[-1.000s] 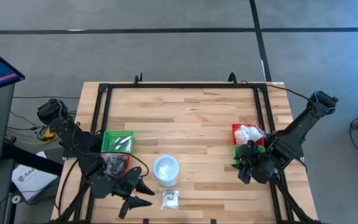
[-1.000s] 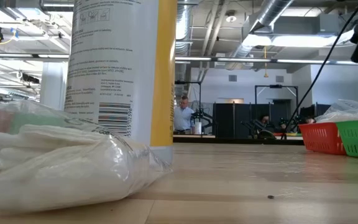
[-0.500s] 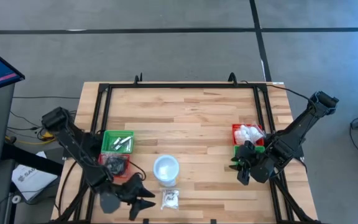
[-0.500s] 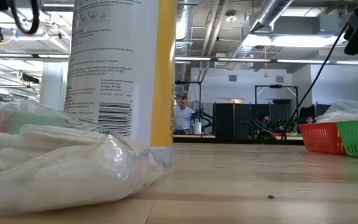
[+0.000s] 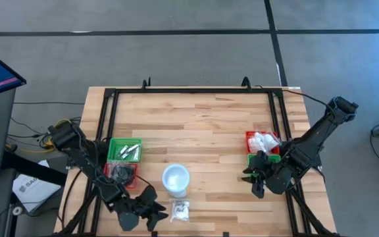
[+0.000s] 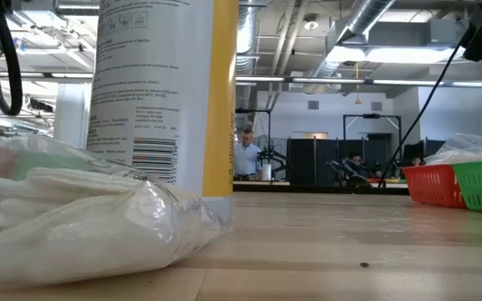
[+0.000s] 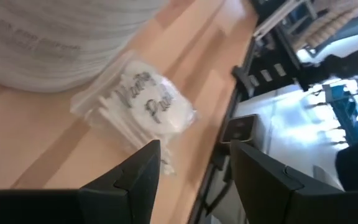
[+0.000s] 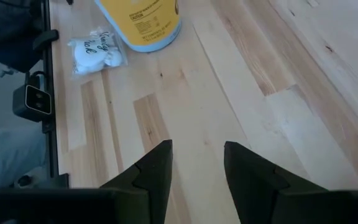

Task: Pick & Place Travel size toiletries
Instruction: Put the white vanity pack into the right red bin

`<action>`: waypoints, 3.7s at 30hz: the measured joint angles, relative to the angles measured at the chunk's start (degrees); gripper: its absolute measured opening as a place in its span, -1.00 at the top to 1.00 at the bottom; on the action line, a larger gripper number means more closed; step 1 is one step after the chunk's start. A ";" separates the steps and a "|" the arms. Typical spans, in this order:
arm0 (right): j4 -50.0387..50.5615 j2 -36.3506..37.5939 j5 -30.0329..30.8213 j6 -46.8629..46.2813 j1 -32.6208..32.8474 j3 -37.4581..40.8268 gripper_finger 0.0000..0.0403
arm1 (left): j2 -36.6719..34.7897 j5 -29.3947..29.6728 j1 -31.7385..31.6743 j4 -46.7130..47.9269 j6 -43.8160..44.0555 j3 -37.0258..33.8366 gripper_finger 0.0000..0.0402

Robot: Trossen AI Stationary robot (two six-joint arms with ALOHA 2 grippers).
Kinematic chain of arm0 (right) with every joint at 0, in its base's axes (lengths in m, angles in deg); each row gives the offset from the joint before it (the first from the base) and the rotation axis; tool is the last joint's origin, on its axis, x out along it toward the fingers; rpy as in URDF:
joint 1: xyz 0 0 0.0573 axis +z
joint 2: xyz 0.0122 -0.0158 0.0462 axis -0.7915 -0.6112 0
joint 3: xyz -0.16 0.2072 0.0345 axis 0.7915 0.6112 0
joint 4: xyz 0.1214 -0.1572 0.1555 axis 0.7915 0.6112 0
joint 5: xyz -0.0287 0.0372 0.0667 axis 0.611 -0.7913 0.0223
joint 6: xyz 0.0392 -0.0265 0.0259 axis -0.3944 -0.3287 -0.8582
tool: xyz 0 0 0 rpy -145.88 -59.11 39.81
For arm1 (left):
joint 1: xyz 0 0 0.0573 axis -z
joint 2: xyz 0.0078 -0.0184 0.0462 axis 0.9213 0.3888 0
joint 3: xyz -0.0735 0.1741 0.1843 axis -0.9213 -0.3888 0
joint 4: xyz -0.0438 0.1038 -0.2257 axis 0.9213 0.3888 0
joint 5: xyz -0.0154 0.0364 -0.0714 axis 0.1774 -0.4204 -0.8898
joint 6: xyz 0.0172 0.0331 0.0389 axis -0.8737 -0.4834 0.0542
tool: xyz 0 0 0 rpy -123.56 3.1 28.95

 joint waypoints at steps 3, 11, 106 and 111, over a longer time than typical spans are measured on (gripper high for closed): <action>-0.10 0.00 0.00 0.00 0.00 0.00 0.32 | 0.75 -0.94 -0.54 0.12 0.66 0.00 0.08; -0.10 0.00 -0.02 0.04 0.00 0.00 0.33 | 0.81 -1.54 -2.00 0.79 1.15 0.00 0.08; -1.39 0.00 0.02 2.95 -0.20 0.02 0.35 | -4.13 -1.81 -5.87 -2.16 -15.32 0.01 1.00; -1.39 0.00 0.02 2.95 -0.20 0.02 0.35 | -7.16 -1.80 -5.87 -5.25 -20.13 0.00 1.00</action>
